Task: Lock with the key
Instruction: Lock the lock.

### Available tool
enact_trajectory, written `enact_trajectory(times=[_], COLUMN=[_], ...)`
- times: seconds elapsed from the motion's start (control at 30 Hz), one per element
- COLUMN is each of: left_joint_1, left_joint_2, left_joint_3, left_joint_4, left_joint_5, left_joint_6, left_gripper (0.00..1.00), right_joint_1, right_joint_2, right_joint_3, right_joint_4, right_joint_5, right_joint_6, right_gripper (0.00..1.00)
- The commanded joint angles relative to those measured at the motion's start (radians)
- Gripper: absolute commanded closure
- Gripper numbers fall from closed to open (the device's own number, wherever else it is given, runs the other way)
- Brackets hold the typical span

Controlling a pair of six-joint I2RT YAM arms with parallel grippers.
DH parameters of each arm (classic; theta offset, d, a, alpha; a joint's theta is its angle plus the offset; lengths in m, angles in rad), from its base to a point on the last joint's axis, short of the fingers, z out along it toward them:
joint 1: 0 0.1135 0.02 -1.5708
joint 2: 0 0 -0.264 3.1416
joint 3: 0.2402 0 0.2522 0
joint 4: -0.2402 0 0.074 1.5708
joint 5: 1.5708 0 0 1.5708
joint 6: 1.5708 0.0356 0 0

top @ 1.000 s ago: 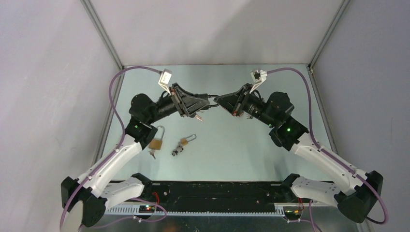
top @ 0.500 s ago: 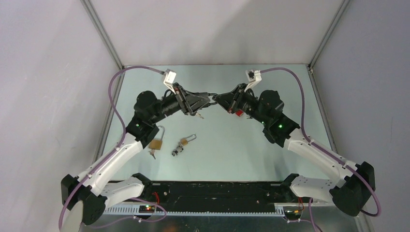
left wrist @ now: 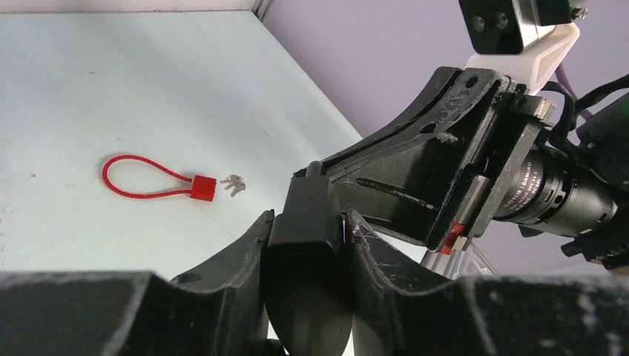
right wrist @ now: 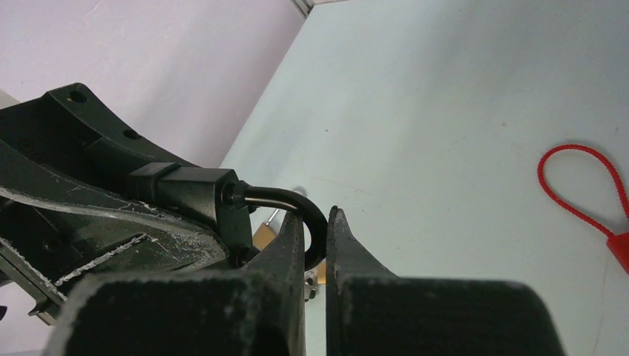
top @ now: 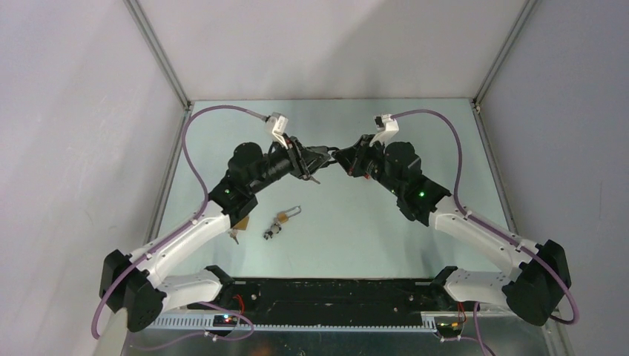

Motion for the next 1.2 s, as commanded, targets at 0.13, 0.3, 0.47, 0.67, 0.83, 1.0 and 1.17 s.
enact_trajectory(times=[0.13, 0.3, 0.47, 0.67, 0.83, 1.0, 1.17], left_joint_1=[-0.141, -0.151, -0.160, -0.163, -0.167, -0.172, -0.185], left_joint_2=[0.114, 0.145, 0.173, 0.223, 0.267, 0.337, 0.389], left_joint_3=[-0.060, -0.066, -0.063, -0.034, 0.011, 0.073, 0.110], left_joint_4=[0.110, 0.154, 0.178, 0.202, 0.208, 0.207, 0.207], left_joint_5=[0.074, 0.088, 0.109, 0.172, 0.208, 0.234, 0.242], left_joint_6=[0.064, 0.059, 0.060, 0.069, 0.085, 0.073, 0.066], left_gripper=[1.00, 1.00, 1.00, 1.00, 1.00, 1.00, 1.00], right_joint_1=[0.259, 0.304, 0.329, 0.353, 0.366, 0.372, 0.374], right_joint_2=[-0.042, -0.046, -0.050, -0.050, -0.037, -0.024, -0.040], right_joint_3=[0.062, 0.070, 0.068, 0.070, 0.072, 0.072, 0.073], right_joint_4=[0.497, 0.531, 0.565, 0.615, 0.646, 0.670, 0.669], right_joint_5=[-0.470, -0.475, -0.495, -0.527, -0.565, -0.574, -0.569], right_joint_6=[0.122, 0.077, 0.046, 0.021, 0.028, 0.039, 0.021], right_gripper=[1.00, 1.00, 1.00, 1.00, 1.00, 1.00, 1.00])
